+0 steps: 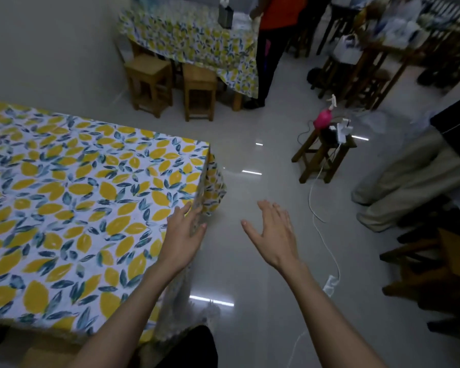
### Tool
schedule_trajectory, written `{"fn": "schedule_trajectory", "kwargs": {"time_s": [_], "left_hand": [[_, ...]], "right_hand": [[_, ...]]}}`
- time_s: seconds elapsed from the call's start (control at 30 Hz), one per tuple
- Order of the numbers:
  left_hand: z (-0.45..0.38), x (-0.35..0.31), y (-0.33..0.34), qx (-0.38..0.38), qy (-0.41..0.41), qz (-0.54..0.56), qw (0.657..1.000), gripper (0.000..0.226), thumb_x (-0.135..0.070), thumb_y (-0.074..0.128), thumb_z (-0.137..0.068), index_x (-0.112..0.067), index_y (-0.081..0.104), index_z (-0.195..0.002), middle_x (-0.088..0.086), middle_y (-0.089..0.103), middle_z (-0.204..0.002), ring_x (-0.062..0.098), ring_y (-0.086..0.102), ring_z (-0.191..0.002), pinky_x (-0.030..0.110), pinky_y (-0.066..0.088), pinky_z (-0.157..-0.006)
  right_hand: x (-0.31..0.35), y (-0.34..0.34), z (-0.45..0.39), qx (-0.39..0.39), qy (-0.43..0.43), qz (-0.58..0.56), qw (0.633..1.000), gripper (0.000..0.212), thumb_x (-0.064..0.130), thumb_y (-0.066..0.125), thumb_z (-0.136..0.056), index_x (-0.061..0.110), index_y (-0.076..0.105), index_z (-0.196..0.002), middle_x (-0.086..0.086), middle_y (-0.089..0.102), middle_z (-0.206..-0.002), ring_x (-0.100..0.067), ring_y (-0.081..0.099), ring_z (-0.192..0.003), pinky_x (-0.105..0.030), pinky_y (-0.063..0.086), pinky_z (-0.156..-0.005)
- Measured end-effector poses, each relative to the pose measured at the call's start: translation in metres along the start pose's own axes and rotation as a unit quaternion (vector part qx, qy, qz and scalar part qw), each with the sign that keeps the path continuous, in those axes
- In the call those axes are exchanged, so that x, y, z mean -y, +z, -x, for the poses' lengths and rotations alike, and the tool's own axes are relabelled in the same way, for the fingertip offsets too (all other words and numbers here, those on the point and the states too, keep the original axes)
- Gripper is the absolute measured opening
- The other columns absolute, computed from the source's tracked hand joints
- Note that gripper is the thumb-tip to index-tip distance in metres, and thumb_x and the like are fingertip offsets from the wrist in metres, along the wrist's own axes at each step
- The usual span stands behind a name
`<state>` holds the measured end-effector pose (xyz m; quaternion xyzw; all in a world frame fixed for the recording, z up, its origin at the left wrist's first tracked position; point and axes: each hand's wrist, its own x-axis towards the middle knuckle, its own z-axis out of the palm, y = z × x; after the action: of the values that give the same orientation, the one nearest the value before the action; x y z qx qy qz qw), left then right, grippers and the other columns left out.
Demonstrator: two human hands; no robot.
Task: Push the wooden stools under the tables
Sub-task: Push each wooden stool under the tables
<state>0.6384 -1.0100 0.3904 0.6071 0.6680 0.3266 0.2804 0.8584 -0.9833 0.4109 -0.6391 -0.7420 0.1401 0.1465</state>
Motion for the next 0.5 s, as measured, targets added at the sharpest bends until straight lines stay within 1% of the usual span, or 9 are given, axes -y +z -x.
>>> {"fn": "schedule_trajectory", "kwargs": {"time_s": [0.1,0.2,0.27,0.37,0.4,0.47,0.5], "left_hand": [[-0.057,-0.011,0.022,-0.017,-0.009,-0.003,1.0,0.044,-0.026,0.054,-0.094,-0.019,0.048,-0.137,0.008,0.031,-0.153,0.026,0.019,-0.144,0.038,0.013,-0.116],[-0.123,-0.018,0.045,-0.036,-0.011,0.004,0.999,0.045,-0.027,0.056,-0.093,-0.016,0.049,-0.136,0.009,0.034,-0.151,0.029,0.024,-0.142,0.044,0.02,-0.117],[-0.171,-0.024,0.058,-0.043,-0.023,0.008,0.999,0.044,-0.026,0.056,-0.093,-0.015,0.05,-0.135,0.009,0.037,-0.149,0.028,0.028,-0.14,0.038,0.023,-0.115],[-0.237,-0.038,0.07,-0.047,-0.046,0.017,0.998,0.044,-0.022,0.055,-0.094,-0.013,0.049,-0.136,0.009,0.037,-0.148,0.025,0.031,-0.138,0.02,0.019,-0.109],[-0.258,-0.043,0.073,-0.051,-0.047,0.018,0.997,0.044,-0.023,0.055,-0.094,-0.014,0.048,-0.137,0.008,0.035,-0.149,0.024,0.03,-0.139,0.02,0.018,-0.108],[-0.299,-0.052,0.076,-0.062,-0.056,0.014,0.996,0.045,-0.026,0.053,-0.095,-0.017,0.046,-0.138,0.006,0.032,-0.152,0.023,0.024,-0.142,0.027,0.017,-0.112],[-0.318,-0.055,0.077,-0.064,-0.064,0.008,0.996,0.045,-0.027,0.053,-0.095,-0.019,0.045,-0.139,0.005,0.03,-0.154,0.023,0.021,-0.144,0.03,0.015,-0.114]], "right_hand": [[-0.027,-0.006,-0.064,0.002,-0.029,0.015,0.999,0.071,0.061,0.039,-0.093,0.016,0.03,-0.148,-0.005,0.031,-0.157,-0.019,0.015,-0.148,-0.038,0.003,-0.122],[-0.047,-0.013,-0.14,-0.001,-0.051,0.023,0.998,0.07,0.06,0.041,-0.094,0.016,0.031,-0.147,-0.005,0.031,-0.157,-0.018,0.015,-0.148,-0.038,0.003,-0.122],[-0.056,-0.018,-0.194,0.005,-0.063,0.031,0.998,0.07,0.06,0.04,-0.094,0.016,0.031,-0.148,-0.005,0.031,-0.157,-0.018,0.015,-0.148,-0.039,0.003,-0.122],[-0.07,-0.025,-0.267,0.032,-0.081,0.048,0.995,0.073,0.063,0.035,-0.093,0.017,0.029,-0.149,-0.004,0.028,-0.158,-0.018,0.013,-0.149,-0.038,0.001,-0.122],[-0.072,-0.027,-0.288,0.039,-0.092,0.052,0.994,0.075,0.065,0.032,-0.092,0.017,0.028,-0.149,-0.004,0.027,-0.158,-0.018,0.012,-0.149,-0.037,0.001,-0.121],[-0.078,-0.03,-0.334,0.054,-0.111,0.056,0.991,0.077,0.066,0.028,-0.089,0.017,0.028,-0.15,-0.003,0.027,-0.159,-0.018,0.011,-0.149,-0.037,0.001,-0.122],[-0.081,-0.031,-0.356,0.06,-0.118,0.053,0.99,0.077,0.065,0.03,-0.09,0.017,0.028,-0.15,-0.003,0.027,-0.159,-0.017,0.011,-0.149,-0.037,0.001,-0.122]]}}
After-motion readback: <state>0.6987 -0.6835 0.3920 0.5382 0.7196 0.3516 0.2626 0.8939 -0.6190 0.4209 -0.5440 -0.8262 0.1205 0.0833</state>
